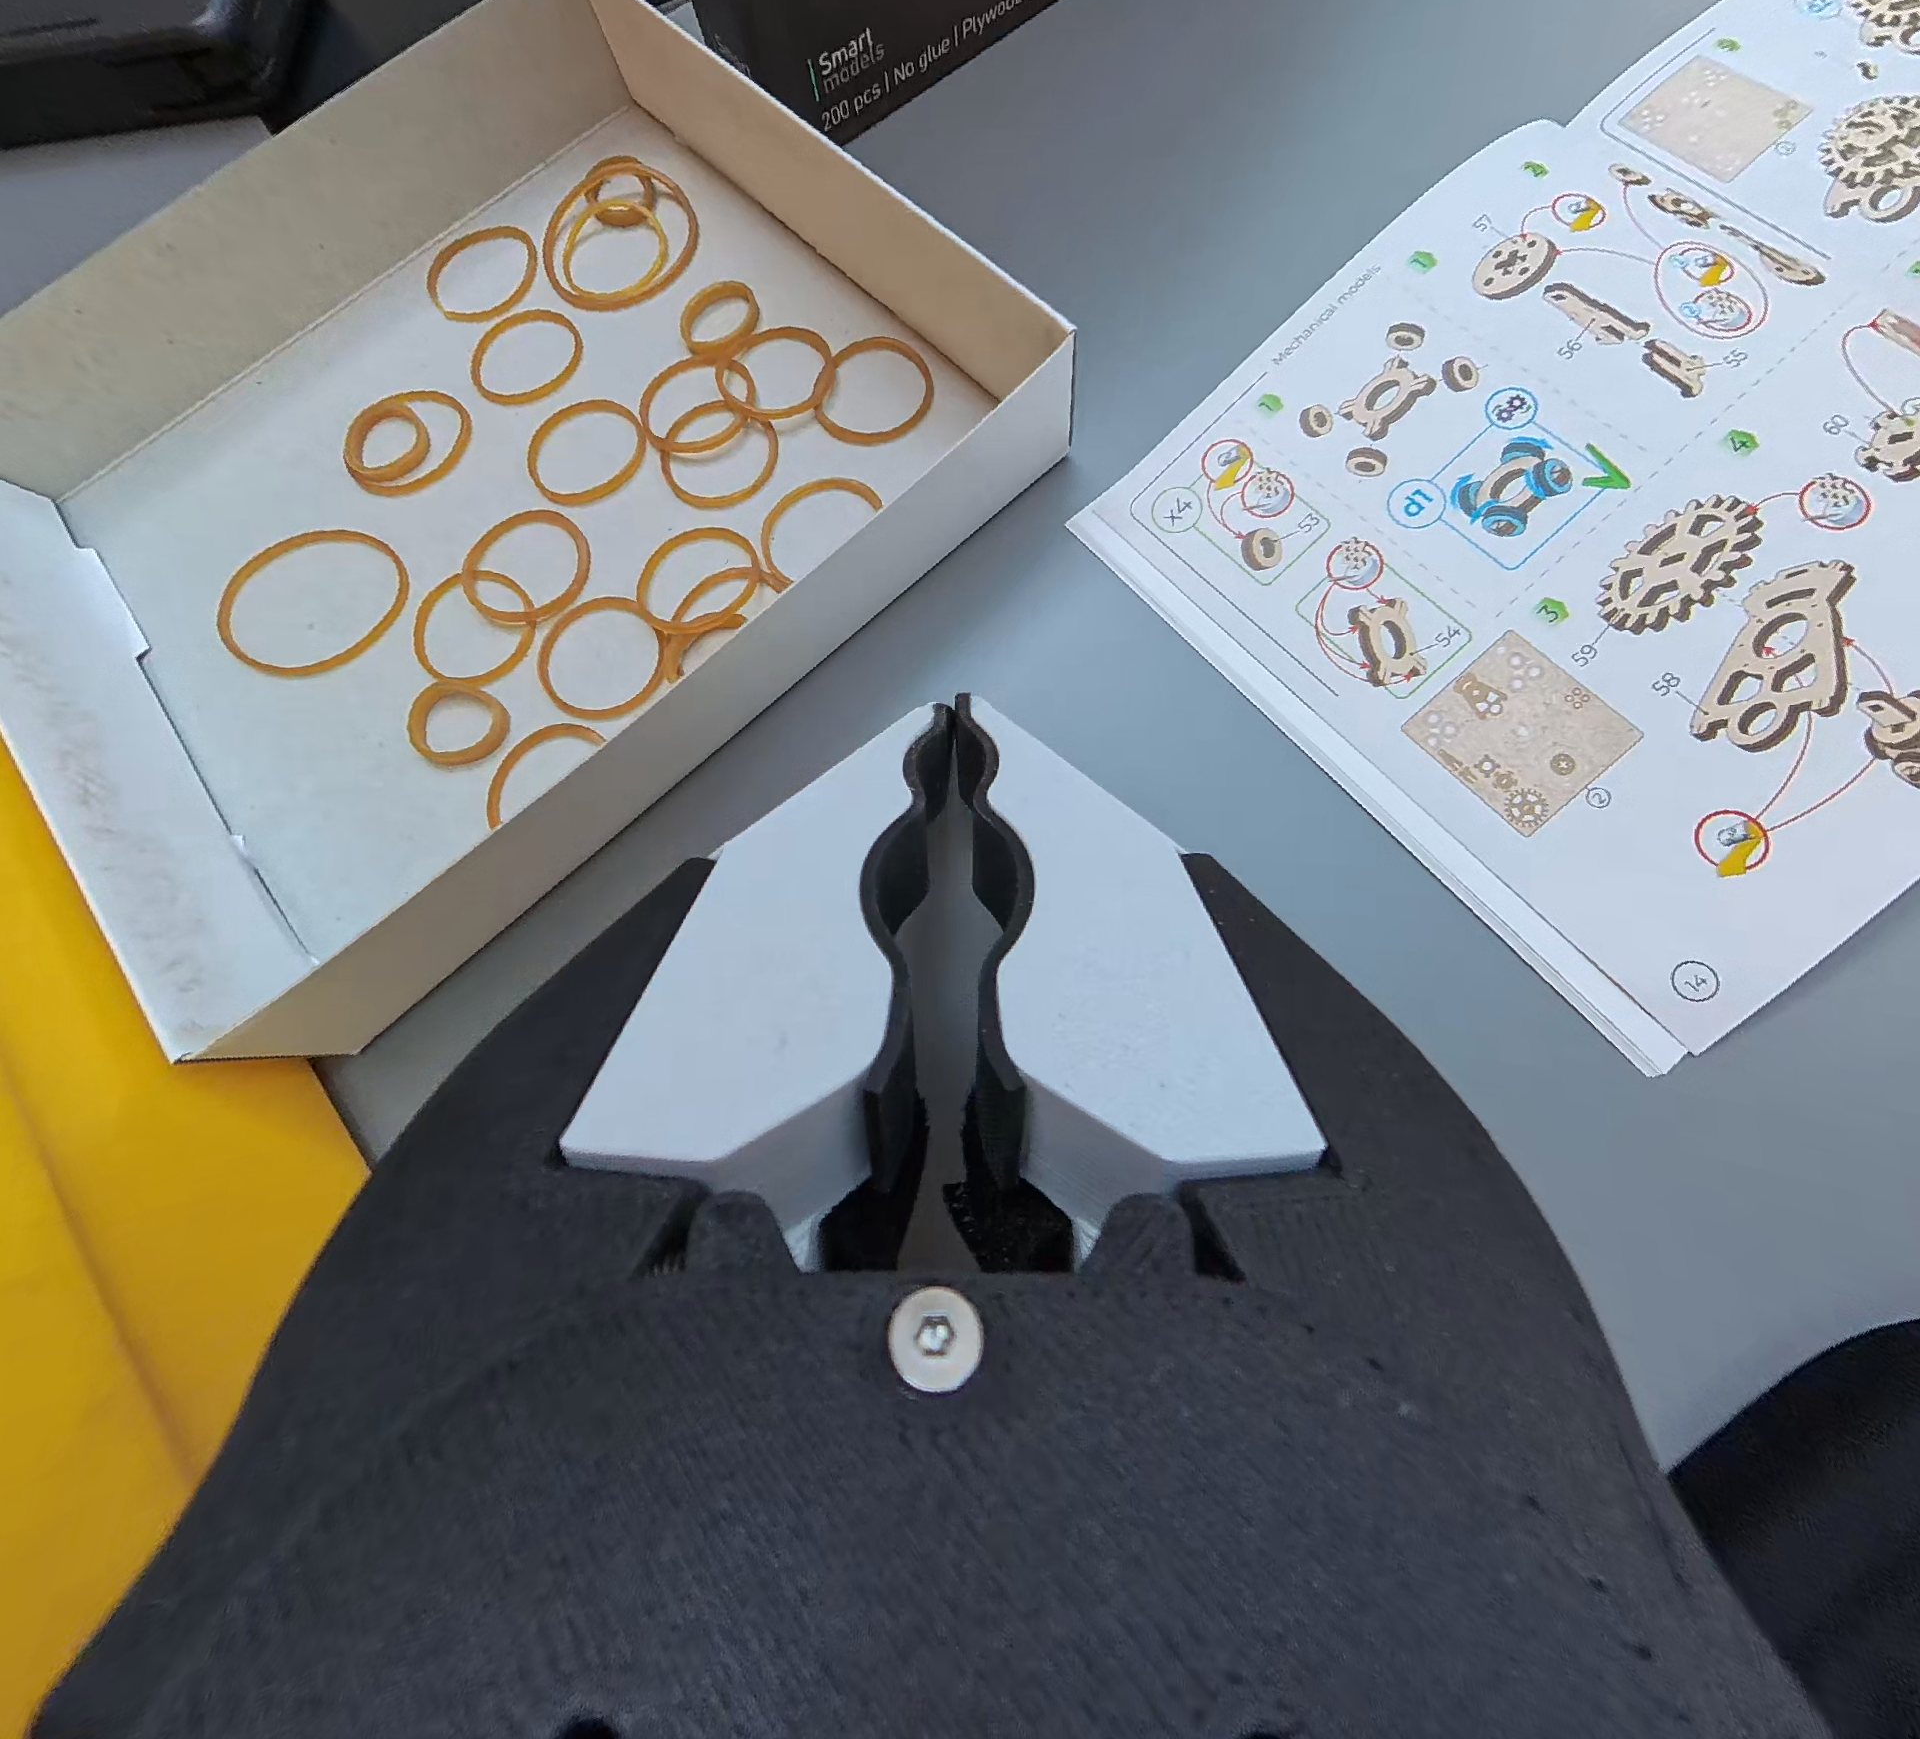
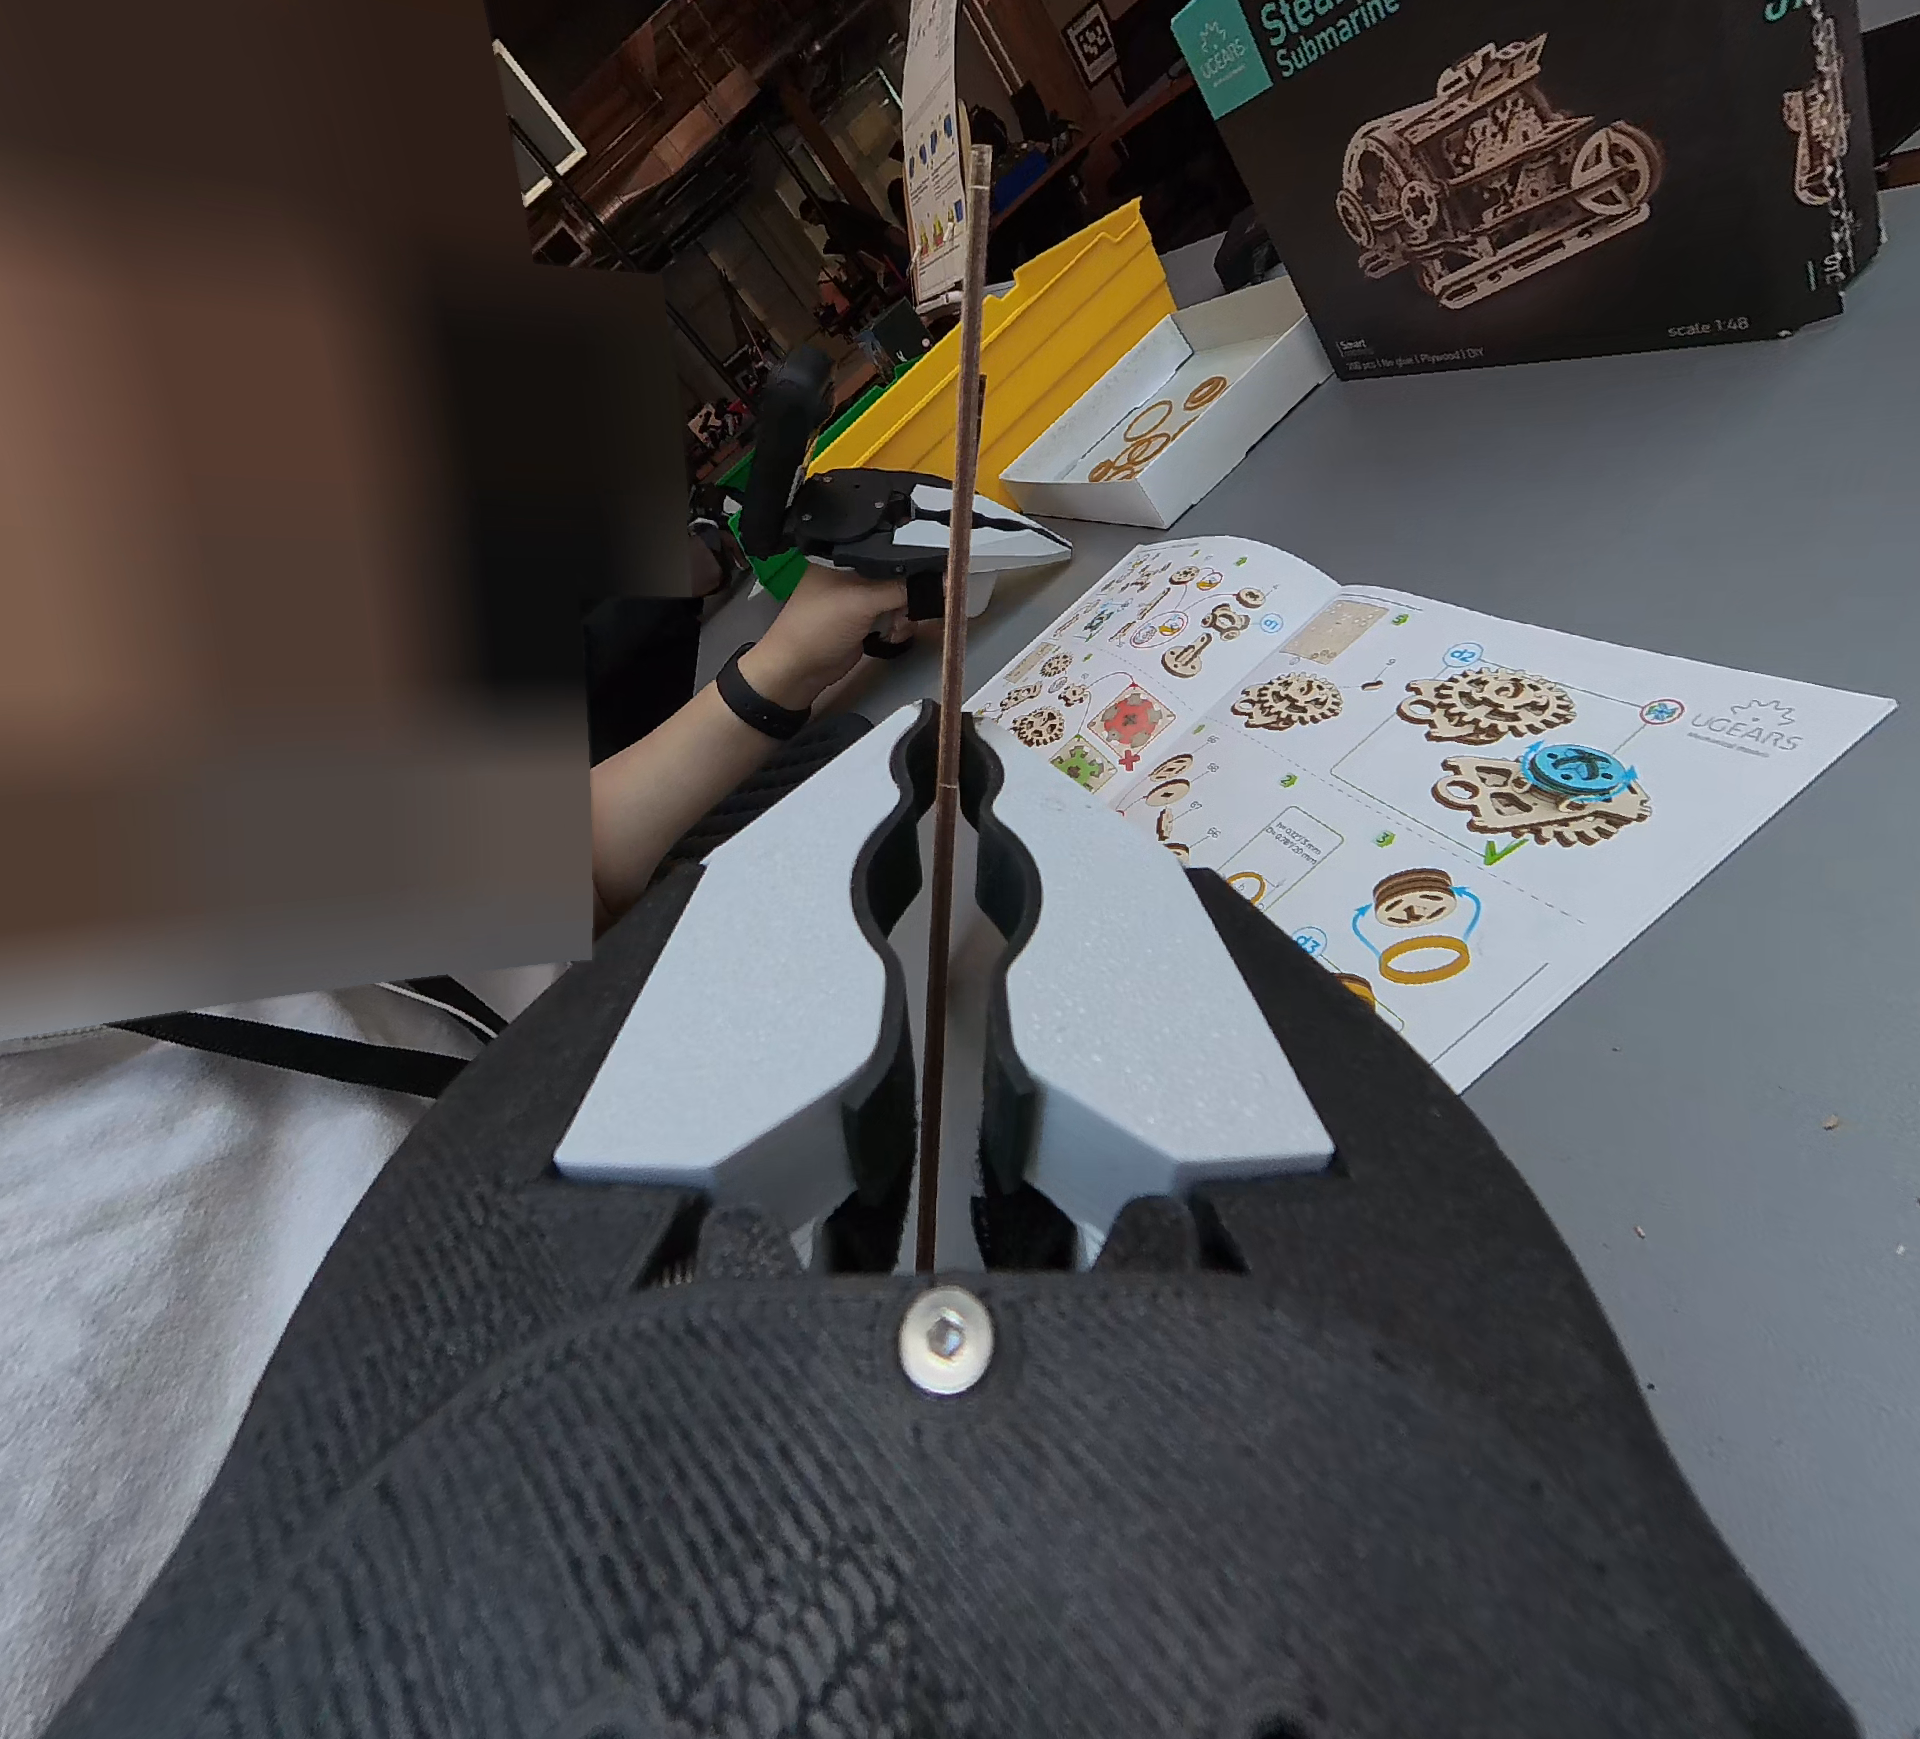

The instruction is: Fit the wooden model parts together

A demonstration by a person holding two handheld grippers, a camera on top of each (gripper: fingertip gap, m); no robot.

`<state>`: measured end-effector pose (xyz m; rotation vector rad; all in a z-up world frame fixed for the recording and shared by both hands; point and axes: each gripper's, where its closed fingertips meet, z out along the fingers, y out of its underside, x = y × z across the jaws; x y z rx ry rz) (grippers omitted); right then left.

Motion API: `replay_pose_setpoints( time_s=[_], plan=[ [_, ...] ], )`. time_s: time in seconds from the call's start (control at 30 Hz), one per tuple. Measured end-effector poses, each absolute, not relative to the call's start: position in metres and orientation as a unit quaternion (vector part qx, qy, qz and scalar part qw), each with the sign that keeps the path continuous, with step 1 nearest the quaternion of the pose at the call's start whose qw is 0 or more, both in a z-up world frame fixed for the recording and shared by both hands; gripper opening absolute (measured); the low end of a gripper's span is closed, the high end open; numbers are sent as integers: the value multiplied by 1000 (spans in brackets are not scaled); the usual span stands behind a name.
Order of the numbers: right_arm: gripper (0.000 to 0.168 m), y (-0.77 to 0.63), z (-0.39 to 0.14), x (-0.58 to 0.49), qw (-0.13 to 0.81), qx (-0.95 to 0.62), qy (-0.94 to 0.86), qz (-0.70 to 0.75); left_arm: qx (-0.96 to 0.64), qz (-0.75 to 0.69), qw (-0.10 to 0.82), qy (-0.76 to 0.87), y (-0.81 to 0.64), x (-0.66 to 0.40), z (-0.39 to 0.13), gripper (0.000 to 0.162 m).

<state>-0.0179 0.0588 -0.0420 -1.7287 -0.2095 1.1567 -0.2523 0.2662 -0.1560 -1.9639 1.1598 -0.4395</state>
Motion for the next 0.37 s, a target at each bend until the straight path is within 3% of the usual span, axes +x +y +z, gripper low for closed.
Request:
replay_pose_setpoints(
  time_s=[0.03,0.37],
  plan=[
    [1,59,-42,-18,502,-715,-87,479,-777,-174,396,457,266,-253,-156,0],
    [1,59,-43,-18,501,-718,-87,475,-785,-177,387,450,267,-254,-159,0]
  ],
)
